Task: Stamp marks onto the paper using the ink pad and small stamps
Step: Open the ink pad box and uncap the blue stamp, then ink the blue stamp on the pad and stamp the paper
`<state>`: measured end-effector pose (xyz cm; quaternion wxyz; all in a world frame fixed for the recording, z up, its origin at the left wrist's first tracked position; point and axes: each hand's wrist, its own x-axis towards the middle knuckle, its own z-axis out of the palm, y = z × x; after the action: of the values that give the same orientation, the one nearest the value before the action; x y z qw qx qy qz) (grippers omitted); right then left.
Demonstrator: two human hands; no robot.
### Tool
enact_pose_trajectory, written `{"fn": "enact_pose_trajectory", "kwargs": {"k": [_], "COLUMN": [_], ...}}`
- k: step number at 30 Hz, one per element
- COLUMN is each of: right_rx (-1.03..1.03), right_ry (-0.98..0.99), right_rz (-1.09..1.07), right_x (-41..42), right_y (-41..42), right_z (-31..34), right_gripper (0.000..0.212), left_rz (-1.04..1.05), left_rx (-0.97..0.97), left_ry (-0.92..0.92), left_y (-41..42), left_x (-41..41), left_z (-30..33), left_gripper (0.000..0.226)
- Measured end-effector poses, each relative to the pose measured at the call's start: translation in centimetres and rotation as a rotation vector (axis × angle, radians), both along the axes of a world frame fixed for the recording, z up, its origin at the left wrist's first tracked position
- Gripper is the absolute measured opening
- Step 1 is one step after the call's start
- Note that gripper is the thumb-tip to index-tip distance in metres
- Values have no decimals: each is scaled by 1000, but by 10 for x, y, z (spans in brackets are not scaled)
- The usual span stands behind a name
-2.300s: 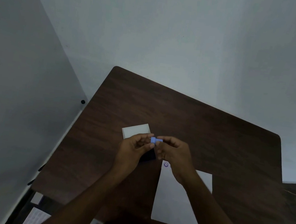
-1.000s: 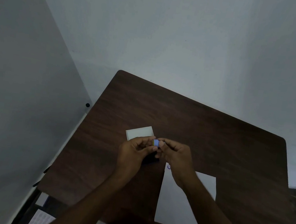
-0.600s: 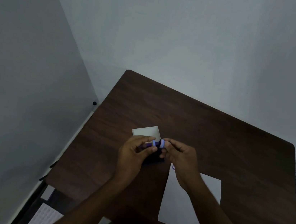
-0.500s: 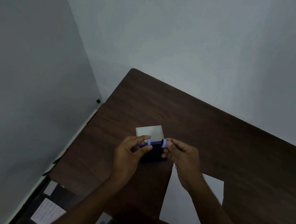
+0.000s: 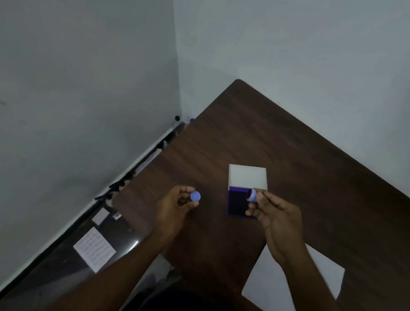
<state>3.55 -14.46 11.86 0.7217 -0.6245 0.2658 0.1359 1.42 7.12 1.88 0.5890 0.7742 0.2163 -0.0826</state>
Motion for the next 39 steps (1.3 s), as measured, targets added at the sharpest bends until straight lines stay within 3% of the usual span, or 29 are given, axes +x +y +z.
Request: {"fn": "enact_pose_trajectory", "kwargs": {"k": [5, 12, 17, 21, 27, 33, 39], "right_rx": [2, 94, 148, 217, 431, 678, 854], "right_ry": [43, 4, 12, 76, 41, 13, -30], "right_rz": [36, 51, 27, -31, -57, -140, -206], "right_x": [4, 8, 10, 10, 5, -5, -12], "right_y": [13, 21, 20, 15, 3, -8, -19], "right_z": [-7, -4, -2, 2, 18, 31, 37], "right_gripper": [18, 19, 26, 22, 27, 26, 29], "left_rz": [-11, -83, -116, -90, -122, -410, -485], "left_rx": [86, 412, 464, 385, -25, -29, 18], "left_ry": [6, 12, 10, -35, -155, -394, -496], "left_y": [12, 18, 21, 12, -24, -63, -86], "left_x": [-2, 2, 5, 8, 25, 36, 37], "left_z": [-24, -55, -60, -39, 46, 118, 133], "left_gripper": [32, 33, 38, 41, 30, 46, 51]}}
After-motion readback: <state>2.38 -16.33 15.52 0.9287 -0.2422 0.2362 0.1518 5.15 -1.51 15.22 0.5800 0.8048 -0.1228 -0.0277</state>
